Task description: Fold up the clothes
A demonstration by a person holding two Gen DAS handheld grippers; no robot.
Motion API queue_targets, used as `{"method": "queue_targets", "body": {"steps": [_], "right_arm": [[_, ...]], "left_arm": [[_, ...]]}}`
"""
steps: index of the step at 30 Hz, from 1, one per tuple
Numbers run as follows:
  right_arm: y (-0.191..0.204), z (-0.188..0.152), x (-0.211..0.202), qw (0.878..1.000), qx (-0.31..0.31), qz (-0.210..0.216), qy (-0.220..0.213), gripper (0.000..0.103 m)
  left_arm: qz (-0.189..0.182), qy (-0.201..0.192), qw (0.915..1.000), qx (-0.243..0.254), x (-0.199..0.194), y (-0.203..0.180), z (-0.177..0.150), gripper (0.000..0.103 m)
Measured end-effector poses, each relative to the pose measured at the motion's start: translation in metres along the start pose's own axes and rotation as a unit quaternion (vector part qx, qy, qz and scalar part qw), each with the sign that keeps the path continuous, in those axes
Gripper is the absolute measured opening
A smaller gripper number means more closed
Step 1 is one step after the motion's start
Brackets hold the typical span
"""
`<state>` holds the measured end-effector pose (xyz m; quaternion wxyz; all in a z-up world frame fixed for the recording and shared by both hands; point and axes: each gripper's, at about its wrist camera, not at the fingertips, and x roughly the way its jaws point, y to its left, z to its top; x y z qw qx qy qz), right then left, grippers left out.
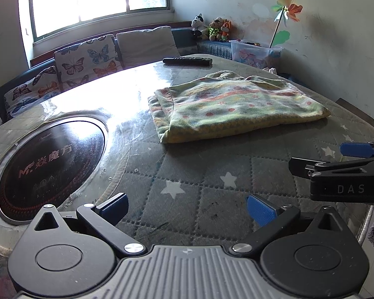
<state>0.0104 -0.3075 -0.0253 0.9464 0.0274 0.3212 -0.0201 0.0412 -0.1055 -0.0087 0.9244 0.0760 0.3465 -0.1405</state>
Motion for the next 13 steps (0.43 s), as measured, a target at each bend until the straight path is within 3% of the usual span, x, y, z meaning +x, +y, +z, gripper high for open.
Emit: {"method": "queue_targets", "body": {"steps": [13], "right_arm": [[-0.0020,-0.0008,-0.0034,1.000,0.007,0.004,-0.003,0.103]], "left_arm": [[0.000,0.001,1.0000,0.003,-0.0028,-0.0027,-0.0017,0.103]]}}
